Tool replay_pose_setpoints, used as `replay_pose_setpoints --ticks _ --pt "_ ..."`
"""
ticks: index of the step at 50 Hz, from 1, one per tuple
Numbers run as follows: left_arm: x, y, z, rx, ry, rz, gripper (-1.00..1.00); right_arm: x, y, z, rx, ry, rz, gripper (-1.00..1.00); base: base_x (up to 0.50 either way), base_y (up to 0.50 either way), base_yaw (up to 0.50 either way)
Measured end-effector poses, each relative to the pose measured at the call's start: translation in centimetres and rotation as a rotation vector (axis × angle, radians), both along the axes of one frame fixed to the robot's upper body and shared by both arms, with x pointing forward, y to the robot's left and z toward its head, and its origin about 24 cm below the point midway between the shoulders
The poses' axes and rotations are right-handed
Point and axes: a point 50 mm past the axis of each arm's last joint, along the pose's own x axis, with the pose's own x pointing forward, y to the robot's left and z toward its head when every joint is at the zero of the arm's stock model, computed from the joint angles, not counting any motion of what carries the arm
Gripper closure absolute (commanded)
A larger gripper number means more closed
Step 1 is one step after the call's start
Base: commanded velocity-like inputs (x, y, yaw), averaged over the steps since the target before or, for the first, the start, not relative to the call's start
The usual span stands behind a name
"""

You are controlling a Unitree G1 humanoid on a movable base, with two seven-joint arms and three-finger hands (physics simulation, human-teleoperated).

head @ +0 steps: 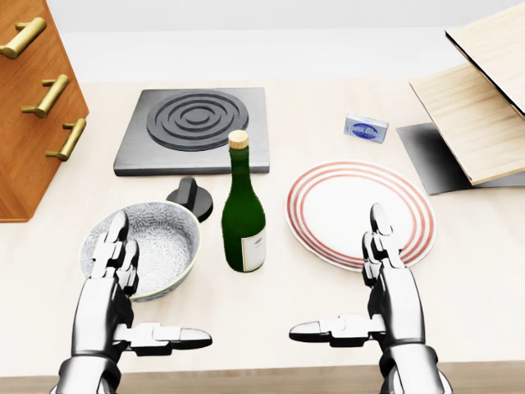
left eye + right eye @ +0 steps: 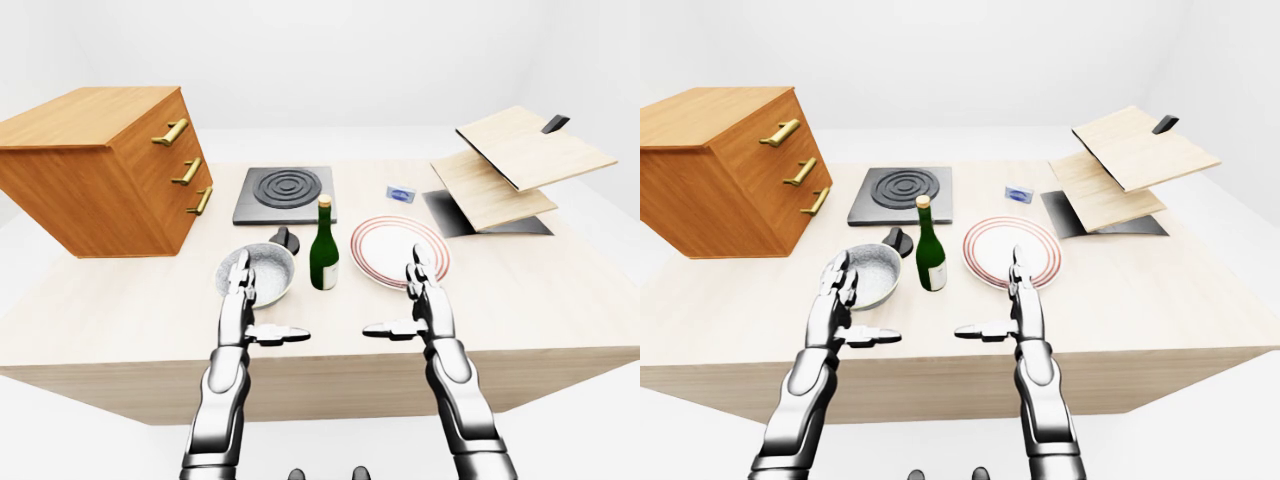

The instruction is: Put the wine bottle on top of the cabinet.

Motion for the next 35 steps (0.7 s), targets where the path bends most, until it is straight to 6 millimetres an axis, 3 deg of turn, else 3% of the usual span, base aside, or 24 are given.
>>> replay_pose_setpoints --ticks 21,35 --pt "-0.24 0.50 -0.12 0.027 0.021 0.003 -1.00 0.22 -0.66 -0.19 -0.034 0.000 -0.015 -1.00 0.00 0.00 0.00" --pt "-0.28 0.44 -0.16 0.031 0.022 0.001 -1.00 0.24 -0.81 -0.42 -0.052 0.008 -0.018 -1.00 -0.01 0.49 0.00"
